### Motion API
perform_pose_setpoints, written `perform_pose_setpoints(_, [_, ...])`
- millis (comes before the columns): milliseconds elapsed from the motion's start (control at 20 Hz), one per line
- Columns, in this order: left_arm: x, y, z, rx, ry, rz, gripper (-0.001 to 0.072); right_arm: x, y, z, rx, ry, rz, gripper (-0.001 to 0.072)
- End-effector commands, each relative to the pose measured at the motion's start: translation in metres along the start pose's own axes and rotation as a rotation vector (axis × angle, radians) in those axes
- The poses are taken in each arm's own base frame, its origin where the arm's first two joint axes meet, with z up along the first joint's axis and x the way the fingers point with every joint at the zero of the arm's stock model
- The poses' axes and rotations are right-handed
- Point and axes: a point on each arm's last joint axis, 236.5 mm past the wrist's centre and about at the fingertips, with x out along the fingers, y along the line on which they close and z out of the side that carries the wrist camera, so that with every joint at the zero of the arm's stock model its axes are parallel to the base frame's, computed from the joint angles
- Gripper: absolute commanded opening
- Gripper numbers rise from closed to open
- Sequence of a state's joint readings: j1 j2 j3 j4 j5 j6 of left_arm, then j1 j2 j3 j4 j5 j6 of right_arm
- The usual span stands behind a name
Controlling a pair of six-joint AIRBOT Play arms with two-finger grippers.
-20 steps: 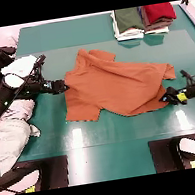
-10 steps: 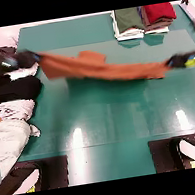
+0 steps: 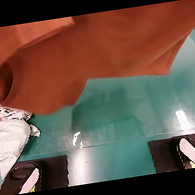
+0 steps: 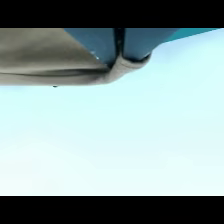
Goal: Fold the shirts.
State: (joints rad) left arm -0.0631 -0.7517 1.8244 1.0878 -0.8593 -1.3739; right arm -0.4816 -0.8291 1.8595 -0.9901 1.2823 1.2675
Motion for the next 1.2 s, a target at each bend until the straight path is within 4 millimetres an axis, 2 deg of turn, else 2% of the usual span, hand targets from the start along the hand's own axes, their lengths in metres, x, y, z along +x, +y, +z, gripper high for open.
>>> perform_pose_setpoints(0, [0.017, 0.019, -0.023, -0.005, 0.092, 0.047, 0.002, -0.003, -0.002, 0.012, 0.018, 0.018, -0.005, 0.0014])
perform_pose_setpoints(100, [0.052, 0.037, -0.092, -0.038, 0.309, 0.048, 0.0021, 0.032, -0.007, -0.015, 0.072, 0.139, 0.054, 0.0014])
perform_pose_setpoints(200, [0.087, 0.057, -0.171, -0.108, 0.525, 0.047, 0.0022, 0.082, -0.003, -0.062, 0.146, 0.293, 0.14, 0.0014])
perform_pose_setpoints(300, [0.116, 0.077, -0.259, -0.181, 0.739, 0.05, 0.0022, 0.132, -0.009, -0.133, 0.205, 0.499, 0.137, 0.0014])
perform_pose_setpoints(350, [0.125, 0.085, -0.301, -0.232, 0.837, 0.059, 0.0022, 0.153, -0.015, -0.176, 0.225, 0.616, 0.112, 0.0014])
perform_pose_setpoints(450, [0.134, 0.098, -0.386, -0.321, 1.024, 0.072, 0.0022, 0.182, -0.023, -0.254, 0.237, 0.821, 0.081, 0.0014])
perform_pose_setpoints(500, [0.136, 0.103, -0.423, -0.348, 1.097, 0.076, 0.0022, 0.194, -0.022, -0.288, 0.251, 0.901, 0.087, 0.0014])
perform_pose_setpoints(600, [0.138, 0.113, -0.487, -0.395, 1.207, 0.087, 0.0022, 0.218, -0.024, -0.337, 0.296, 0.989, 0.093, 0.0014])
perform_pose_setpoints(700, [0.146, 0.122, -0.52, -0.412, 1.222, 0.106, 0.0022, 0.237, -0.028, -0.367, 0.321, 1.029, 0.091, 0.0014])
perform_pose_setpoints(750, [0.151, 0.126, -0.525, -0.404, 1.203, 0.111, 0.0022, 0.247, -0.029, -0.376, 0.331, 1.036, 0.096, 0.0014])
perform_pose_setpoints(850, [0.161, 0.137, -0.522, -0.401, 1.151, 0.134, 0.0022, 0.264, -0.029, -0.379, 0.373, 1.023, 0.132, 0.0014])
perform_pose_setpoints(950, [0.155, 0.138, -0.524, -0.39, 1.175, 0.122, 0.0022, 0.274, -0.026, -0.376, 0.389, 1.01, 0.161, 0.0015])
perform_pose_setpoints(1050, [0.145, 0.135, -0.531, -0.347, 1.219, 0.08, 0.0022, 0.273, -0.024, -0.378, 0.372, 1.022, 0.162, 0.0015])
perform_pose_setpoints(1150, [0.133, 0.132, -0.549, -0.356, 1.266, 0.074, 0.0022, 0.269, -0.02, -0.384, 0.374, 1.038, 0.167, 0.0015])
